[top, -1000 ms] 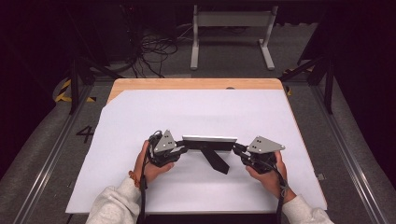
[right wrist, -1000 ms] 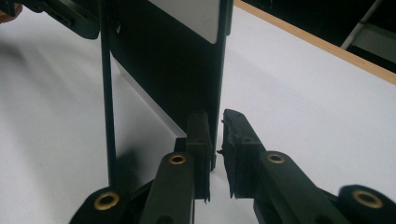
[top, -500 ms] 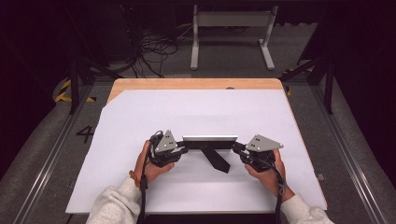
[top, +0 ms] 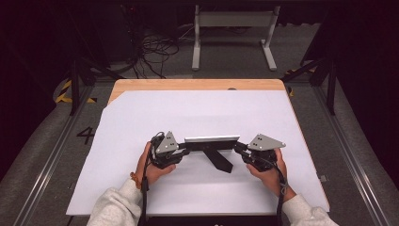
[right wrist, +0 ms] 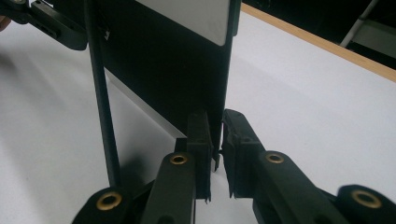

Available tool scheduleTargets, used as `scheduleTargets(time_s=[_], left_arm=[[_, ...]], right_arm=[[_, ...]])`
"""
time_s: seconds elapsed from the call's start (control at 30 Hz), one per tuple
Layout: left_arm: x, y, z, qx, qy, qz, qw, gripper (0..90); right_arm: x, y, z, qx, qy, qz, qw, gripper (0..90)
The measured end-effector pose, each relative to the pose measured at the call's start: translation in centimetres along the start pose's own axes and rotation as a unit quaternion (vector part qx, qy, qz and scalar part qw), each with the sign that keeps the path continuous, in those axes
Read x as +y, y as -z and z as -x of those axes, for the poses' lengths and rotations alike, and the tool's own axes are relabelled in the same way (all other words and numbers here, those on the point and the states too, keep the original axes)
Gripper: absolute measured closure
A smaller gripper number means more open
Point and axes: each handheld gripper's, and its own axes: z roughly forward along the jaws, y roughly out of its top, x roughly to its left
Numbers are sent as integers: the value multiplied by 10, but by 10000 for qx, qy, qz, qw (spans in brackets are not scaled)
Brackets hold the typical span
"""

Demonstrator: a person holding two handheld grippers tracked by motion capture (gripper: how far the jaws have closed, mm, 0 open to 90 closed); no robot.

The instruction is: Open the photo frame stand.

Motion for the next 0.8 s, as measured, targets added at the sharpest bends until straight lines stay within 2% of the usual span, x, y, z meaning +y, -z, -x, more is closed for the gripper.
scheduleTargets(time_s=[0.3, 0.63, 0.8], left_arm=[[0, 0, -1, -62, 13, -4, 10000, 758], [1, -1, -1, -40, -22, -24, 10000, 757], [1, -1, -2, -92, -42, -17, 9999, 761]], right_arm=[[1, -3, 4, 36, -76, -4, 10000, 820], [1, -3, 4, 35, -76, 12, 10000, 819], [1, -4, 4, 11, -70, 20, 10000, 819]])
